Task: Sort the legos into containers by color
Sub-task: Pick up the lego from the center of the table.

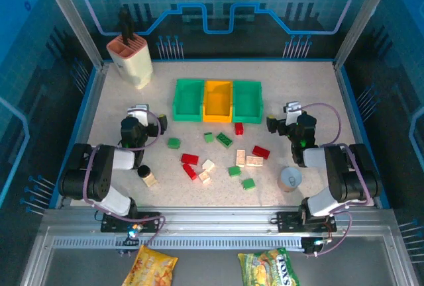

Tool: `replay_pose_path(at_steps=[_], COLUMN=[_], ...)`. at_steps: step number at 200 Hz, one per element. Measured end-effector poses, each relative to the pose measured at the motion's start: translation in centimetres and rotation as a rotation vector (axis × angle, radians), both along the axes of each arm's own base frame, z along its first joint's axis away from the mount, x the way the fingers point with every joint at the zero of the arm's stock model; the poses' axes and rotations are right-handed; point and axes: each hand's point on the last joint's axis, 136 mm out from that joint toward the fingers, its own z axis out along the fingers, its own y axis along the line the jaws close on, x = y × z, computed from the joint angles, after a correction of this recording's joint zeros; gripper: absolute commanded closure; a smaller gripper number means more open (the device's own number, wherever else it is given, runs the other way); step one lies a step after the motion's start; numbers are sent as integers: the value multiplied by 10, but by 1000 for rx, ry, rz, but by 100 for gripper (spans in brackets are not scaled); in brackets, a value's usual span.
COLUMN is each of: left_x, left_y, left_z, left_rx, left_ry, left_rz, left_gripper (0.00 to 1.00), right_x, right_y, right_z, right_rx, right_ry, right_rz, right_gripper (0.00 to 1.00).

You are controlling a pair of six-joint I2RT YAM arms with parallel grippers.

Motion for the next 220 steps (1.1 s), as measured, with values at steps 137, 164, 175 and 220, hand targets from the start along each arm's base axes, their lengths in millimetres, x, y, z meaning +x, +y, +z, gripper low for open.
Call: replay_pose_path(at_steps=[137, 164, 175, 220], left_x=[0, 0, 0, 0], left_y=[0, 0, 0, 0], left_z=[0, 0, 0, 0], left_rx=[0, 0, 0, 0], left_ry=[2, 2, 2, 2], left_rz=[0, 0, 0, 0], left_gripper=[1, 1, 1, 1], right_x=[-1, -1, -1, -1], right_y=[4, 4, 4, 4], right_z=[0, 0, 0, 0], right_rx=[9, 9, 9, 9], right_ry=[1, 1, 1, 1], right_rz=[23, 23, 23, 23], right_gripper=[0, 0, 0, 0])
